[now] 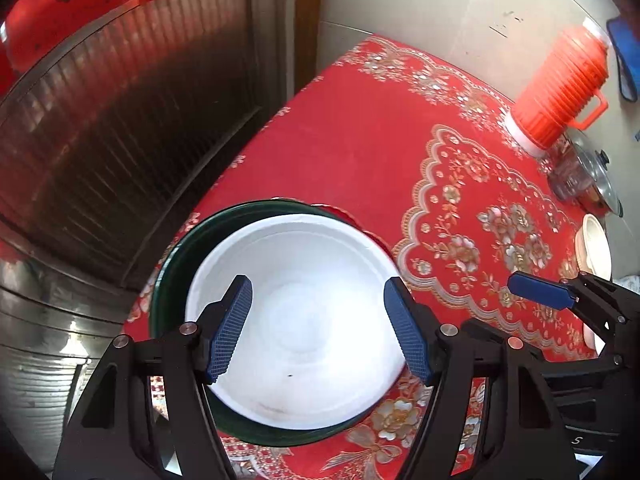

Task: Organize plates and bowls
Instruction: 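Open both grippers to release the white bowl in the green bowl, then move both grippers to the rim of the beige ribbed bowl, then close both grippers on the beige bowl rim and lift it, then carry the beige bowl over the stacked bowls and lower it, then lower the beige bowl into the white bowl and open both grippers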

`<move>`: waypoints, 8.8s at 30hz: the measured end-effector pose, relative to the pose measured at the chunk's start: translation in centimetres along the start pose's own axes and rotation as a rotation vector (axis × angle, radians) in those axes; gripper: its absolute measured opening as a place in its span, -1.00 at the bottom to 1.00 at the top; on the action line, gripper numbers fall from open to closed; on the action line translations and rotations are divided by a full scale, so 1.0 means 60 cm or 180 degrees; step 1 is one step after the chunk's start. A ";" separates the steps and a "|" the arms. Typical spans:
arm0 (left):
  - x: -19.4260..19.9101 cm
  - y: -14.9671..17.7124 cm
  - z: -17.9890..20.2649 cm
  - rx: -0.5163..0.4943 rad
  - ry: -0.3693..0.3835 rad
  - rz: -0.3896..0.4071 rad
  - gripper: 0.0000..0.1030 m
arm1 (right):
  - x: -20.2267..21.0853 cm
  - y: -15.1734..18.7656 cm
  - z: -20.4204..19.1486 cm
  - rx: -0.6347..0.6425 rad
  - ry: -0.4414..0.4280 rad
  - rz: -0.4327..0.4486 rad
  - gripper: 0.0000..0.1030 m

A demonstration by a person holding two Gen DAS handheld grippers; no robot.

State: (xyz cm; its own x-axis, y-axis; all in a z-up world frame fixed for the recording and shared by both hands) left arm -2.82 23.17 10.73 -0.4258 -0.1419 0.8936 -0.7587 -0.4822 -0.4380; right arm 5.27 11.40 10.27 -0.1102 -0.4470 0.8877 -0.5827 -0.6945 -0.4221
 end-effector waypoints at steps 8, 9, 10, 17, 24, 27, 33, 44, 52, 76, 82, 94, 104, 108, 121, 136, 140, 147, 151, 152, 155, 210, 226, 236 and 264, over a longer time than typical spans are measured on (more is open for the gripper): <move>-0.012 -0.003 0.077 -0.0292 0.0136 -0.0048 0.35 | 0.023 0.030 0.056 -0.0291 0.0113 0.0042 0.33; -0.013 -0.003 0.086 -0.0323 0.0158 -0.0059 0.34 | 0.026 0.035 0.061 -0.0325 0.0123 0.0050 0.33; -0.015 -0.002 0.097 -0.0358 0.0173 -0.0068 0.35 | 0.030 0.040 0.069 -0.0365 0.0139 0.0054 0.35; -0.025 0.007 0.166 -0.0608 0.0296 -0.0157 0.34 | 0.056 0.076 0.114 -0.0637 0.0256 0.0083 0.42; -0.029 0.017 0.238 -0.0889 0.0454 -0.0227 0.34 | 0.082 0.119 0.163 -0.0913 0.0369 0.0124 0.45; -0.027 0.020 0.270 -0.1010 0.0506 -0.0224 0.34 | 0.094 0.142 0.190 -0.1066 0.0424 0.0136 0.45; -0.030 0.034 0.332 -0.1228 0.0624 -0.0282 0.34 | 0.124 0.189 0.239 -0.1371 0.0548 0.0176 0.45; -0.036 0.053 0.429 -0.1508 0.0762 -0.0351 0.34 | 0.183 0.253 0.319 -0.1755 0.0768 0.0281 0.49; -0.044 0.059 0.506 -0.1686 0.0819 -0.0386 0.34 | 0.226 0.287 0.386 -0.1913 0.0982 0.0316 0.49; -0.125 0.016 0.703 -0.1932 0.0760 -0.0298 0.34 | 0.259 0.318 0.590 -0.2405 0.1119 0.0441 0.50; -0.151 0.023 0.718 -0.1924 0.0762 -0.0360 0.34 | 0.247 0.329 0.610 -0.2509 0.1074 0.0425 0.50; -0.197 0.023 0.737 -0.1891 0.0744 -0.0476 0.34 | 0.233 0.331 0.650 -0.2561 0.1017 0.0374 0.50; -0.214 0.000 0.753 -0.1816 0.0745 -0.0506 0.34 | 0.214 0.318 0.669 -0.2511 0.0960 0.0347 0.50; -0.222 0.006 0.763 -0.1844 0.0756 -0.0597 0.34 | 0.206 0.314 0.676 -0.2535 0.0913 0.0350 0.50; -0.252 0.021 0.789 -0.1948 0.0670 -0.0698 0.34 | 0.195 0.312 0.692 -0.2488 0.0868 0.0313 0.48; -0.268 0.045 0.806 -0.2031 0.0701 -0.0811 -0.51 | 0.170 0.310 0.668 -0.2278 0.0744 0.0292 -0.51; -0.269 0.041 0.795 -0.1988 0.0669 -0.0805 -0.52 | 0.163 0.300 0.653 -0.2222 0.0774 0.0269 -0.51; -0.249 0.023 0.764 -0.1923 0.0616 -0.0687 -0.57 | 0.161 0.280 0.625 -0.2137 0.0747 0.0317 -0.51; -0.240 0.014 0.730 -0.1877 0.0569 -0.0677 -0.57 | 0.159 0.262 0.601 -0.2042 0.0738 0.0319 -0.50; -0.238 0.013 0.720 -0.1857 0.0562 -0.0680 -0.57 | 0.159 0.257 0.594 -0.2013 0.0739 0.0320 -0.50; -0.233 0.015 0.686 -0.1804 0.0521 -0.0691 -0.57 | 0.155 0.241 0.570 -0.1901 0.0765 0.0292 -0.50; -0.039 -0.032 0.102 -0.0196 0.0045 -0.0184 -0.57 | 0.061 -0.010 0.088 0.0034 0.0328 0.0283 -0.44; -0.004 0.001 -0.057 0.0349 -0.0239 -0.0152 -0.57 | 0.011 -0.048 -0.052 0.0640 0.0005 0.0187 -0.43; -0.008 0.045 -0.103 0.0512 -0.0302 -0.0271 -0.57 | -0.020 -0.042 -0.100 0.0836 -0.0089 0.0025 -0.41; -0.027 0.054 -0.130 0.0646 -0.0378 -0.0249 -0.31 | -0.052 -0.037 -0.139 0.1014 -0.0109 -0.0124 -0.13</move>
State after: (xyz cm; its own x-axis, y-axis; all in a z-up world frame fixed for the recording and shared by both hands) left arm -8.43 28.57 7.10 -0.2996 -0.1920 0.9345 -0.6673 -0.6579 -0.3491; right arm 0.18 19.03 9.99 -0.0623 -0.4315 0.8999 -0.3040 -0.8507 -0.4290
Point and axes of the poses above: each gripper's, at about its wrist camera, not at the fingertips, and x roughly against the way its jaws point, z to its right, y to its underside, the point moved 3 cm from there along -x, roughly the way its jaws point, and after that the axes turned 5 degrees about x, right-handed, at the moved point
